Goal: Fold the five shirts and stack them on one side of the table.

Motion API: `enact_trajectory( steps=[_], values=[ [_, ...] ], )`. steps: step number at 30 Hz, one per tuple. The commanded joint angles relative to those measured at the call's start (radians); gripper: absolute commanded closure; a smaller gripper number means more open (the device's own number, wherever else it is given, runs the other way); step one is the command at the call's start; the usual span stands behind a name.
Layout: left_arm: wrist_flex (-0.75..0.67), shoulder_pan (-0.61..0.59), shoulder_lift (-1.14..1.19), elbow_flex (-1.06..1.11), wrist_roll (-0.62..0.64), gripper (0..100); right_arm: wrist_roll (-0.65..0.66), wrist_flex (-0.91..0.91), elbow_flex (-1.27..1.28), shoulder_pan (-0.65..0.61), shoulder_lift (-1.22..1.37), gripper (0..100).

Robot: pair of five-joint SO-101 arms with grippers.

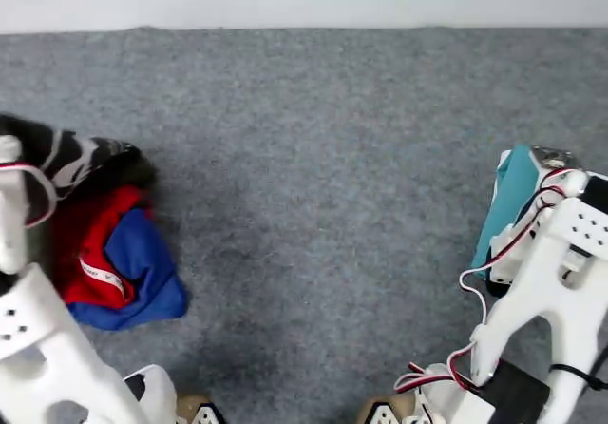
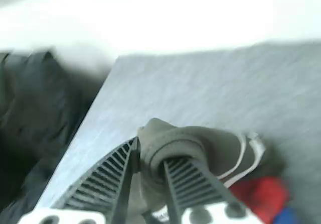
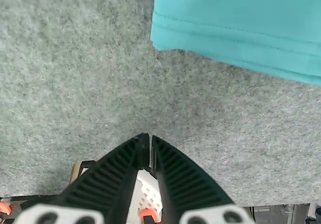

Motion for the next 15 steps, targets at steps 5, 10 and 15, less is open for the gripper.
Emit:
enact_trajectory(
  steps=[5,10,15],
  values=[
    [-0.006,0.410,-0.031,-0.110,0.069,99,-0.009,0.041,0.034,-0.013,-0.039,98.9],
    [-0.087,0.703,-0.021,-0.104,0.063,99,-0.009,0.039,0.094,-0.013,-0.039,98.7],
    [-0.183,0.907,0.064,-0.111,0.029,99,-0.011,0.021,0.118,-0.013,-0.038,98.7]
  ],
)
